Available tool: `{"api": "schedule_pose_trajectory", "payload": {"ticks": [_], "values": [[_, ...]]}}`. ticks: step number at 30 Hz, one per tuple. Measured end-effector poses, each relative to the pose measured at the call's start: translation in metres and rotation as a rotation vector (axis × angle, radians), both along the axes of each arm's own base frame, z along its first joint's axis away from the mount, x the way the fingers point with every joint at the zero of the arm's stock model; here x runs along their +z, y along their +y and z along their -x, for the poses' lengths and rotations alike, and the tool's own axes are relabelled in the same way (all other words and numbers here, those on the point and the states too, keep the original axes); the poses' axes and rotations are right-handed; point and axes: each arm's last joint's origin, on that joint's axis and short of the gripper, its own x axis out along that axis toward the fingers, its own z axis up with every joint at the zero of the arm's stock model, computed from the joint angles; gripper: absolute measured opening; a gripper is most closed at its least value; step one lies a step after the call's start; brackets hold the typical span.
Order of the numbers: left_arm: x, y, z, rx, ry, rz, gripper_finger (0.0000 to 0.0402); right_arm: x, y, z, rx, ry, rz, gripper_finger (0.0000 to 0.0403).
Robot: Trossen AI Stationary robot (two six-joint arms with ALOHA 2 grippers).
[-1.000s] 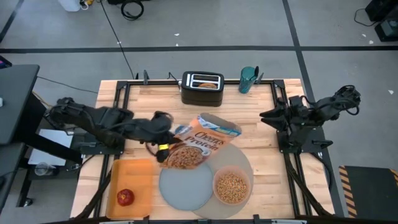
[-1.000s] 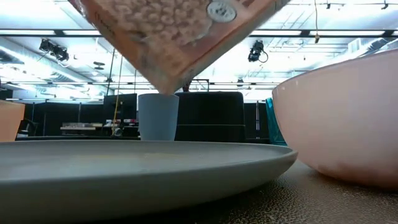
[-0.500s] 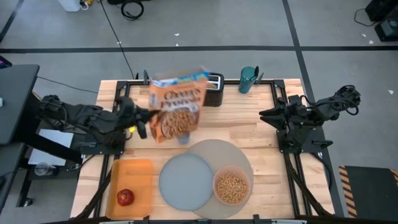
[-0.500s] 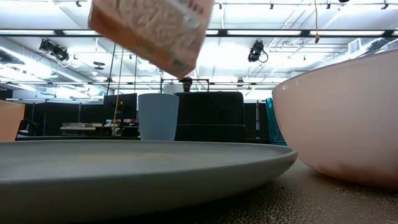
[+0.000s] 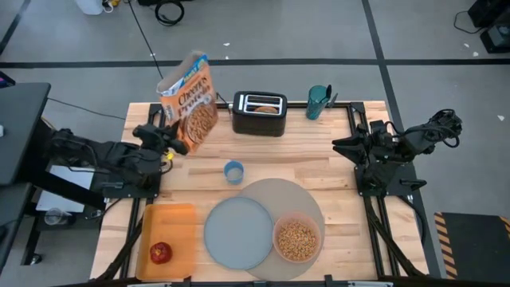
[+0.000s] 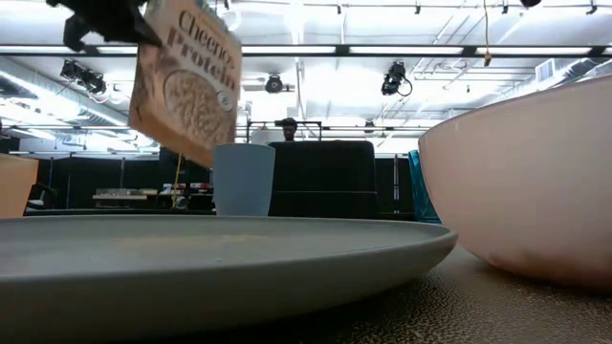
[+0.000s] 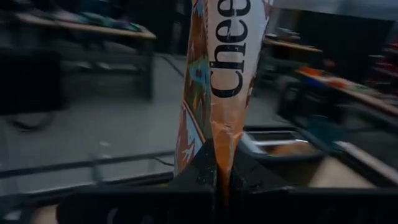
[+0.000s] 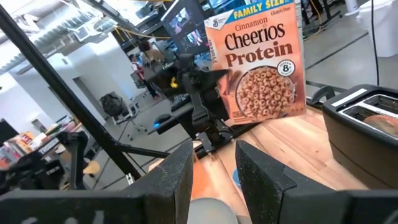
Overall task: Arrange a breakfast setting
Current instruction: Pour the cereal from the cereal box into the orange bowl
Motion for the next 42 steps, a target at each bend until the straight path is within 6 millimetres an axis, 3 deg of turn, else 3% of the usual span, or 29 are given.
{"api": "schedule_pose_trajectory", "payload": {"ticks": [7,17,21,27,42], "values": [[-0.04,0.018,-0.001,0.184,0.02,-0.004,0.0009,0.0,-0.001,0.0,-0.026,0.0,-0.001,0.0127],[-0.087,0.037,0.014,0.299,0.081,0.05,0.0009,0.0,-0.001,0.0,-0.026,-0.004,-0.026,0.0127],[-0.093,0.042,0.021,0.376,0.099,0.031,0.0009,0.0,0.0,-0.001,-0.027,-0.002,-0.034,0.0127],[-0.083,0.048,0.024,0.521,0.102,-0.066,0.0009,-0.002,0.003,-0.006,-0.029,0.015,-0.03,0.0127],[-0.109,0.053,0.035,0.557,0.096,0.001,0.0009,-0.003,0.005,-0.01,-0.05,0.016,-0.032,0.0128]]}}
